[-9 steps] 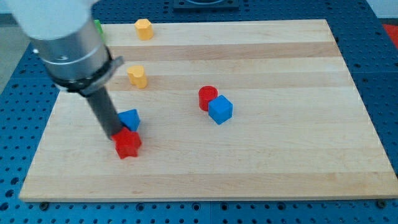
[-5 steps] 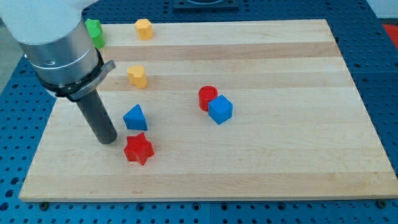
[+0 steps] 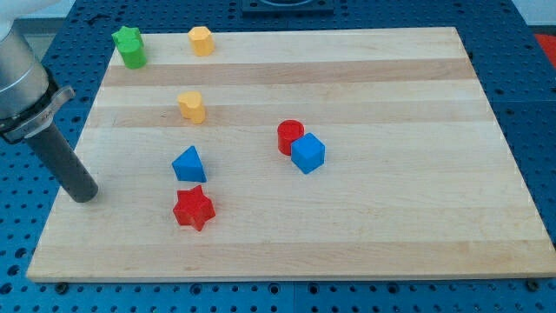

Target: Push the red star to the bottom right

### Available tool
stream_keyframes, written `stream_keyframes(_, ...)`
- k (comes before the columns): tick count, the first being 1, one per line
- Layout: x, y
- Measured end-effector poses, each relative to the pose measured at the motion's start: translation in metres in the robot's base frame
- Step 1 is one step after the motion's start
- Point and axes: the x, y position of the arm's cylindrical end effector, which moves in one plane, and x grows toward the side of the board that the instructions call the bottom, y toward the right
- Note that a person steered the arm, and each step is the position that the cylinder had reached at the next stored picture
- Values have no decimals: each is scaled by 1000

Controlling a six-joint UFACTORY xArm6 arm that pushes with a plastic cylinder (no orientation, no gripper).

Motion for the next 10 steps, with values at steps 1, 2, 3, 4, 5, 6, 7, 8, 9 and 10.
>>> stream_keyframes(1,0,0)
stream_keyframes(2,8,-8)
stream_keyframes(3,25,-17)
stream_keyframes(4,33,-14)
stream_keyframes(5,32,16)
stream_keyframes(6,29,57)
stream_keyframes(7,24,113)
stream_keyframes(8,11,158)
stream_keyframes(9,11,210)
stream_keyframes(10,5,224)
